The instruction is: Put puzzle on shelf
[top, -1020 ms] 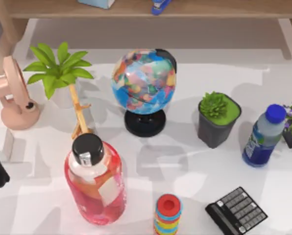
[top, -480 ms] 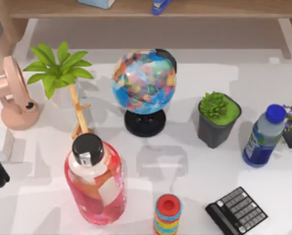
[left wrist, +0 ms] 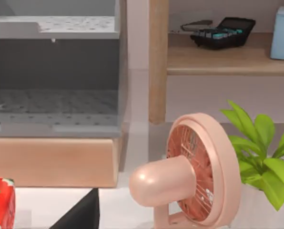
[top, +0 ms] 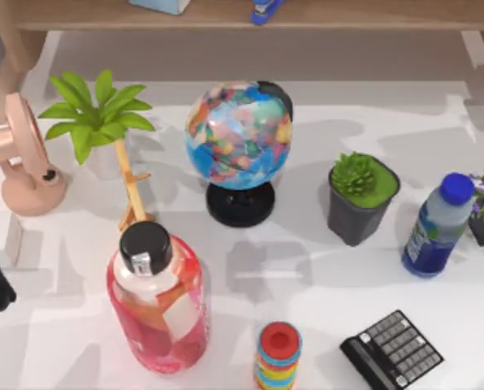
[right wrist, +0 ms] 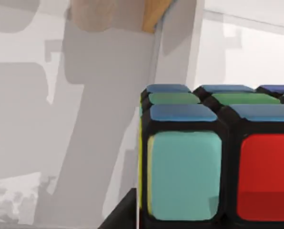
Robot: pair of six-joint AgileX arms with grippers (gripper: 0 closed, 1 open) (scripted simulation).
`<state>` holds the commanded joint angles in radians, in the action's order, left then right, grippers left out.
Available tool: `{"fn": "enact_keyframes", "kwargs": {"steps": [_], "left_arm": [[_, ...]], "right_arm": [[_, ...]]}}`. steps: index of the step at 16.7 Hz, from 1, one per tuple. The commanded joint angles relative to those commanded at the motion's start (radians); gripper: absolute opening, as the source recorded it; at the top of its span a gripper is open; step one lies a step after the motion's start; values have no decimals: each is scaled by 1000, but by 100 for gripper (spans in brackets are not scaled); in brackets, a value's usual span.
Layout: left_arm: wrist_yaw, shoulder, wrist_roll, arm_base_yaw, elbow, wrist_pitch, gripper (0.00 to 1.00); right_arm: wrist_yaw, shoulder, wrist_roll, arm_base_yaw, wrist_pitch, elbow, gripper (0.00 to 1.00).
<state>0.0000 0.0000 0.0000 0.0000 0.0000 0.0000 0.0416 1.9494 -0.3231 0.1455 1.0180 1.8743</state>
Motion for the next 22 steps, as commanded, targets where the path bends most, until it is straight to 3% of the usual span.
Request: {"fn": "enact_keyframes", "kwargs": {"steps": [7,15,22], "left_arm": [[0,0,0,0,0,0,100],[0,0,0,0,0,0,100],[0,0,0,0,0,0,100]], "right_arm": [[81,-192,68,-252,-489,-428,0],[207,-202,152,-463,-1309,-775,0],[319,-68,212,-547,-1995,-962,0]]}}
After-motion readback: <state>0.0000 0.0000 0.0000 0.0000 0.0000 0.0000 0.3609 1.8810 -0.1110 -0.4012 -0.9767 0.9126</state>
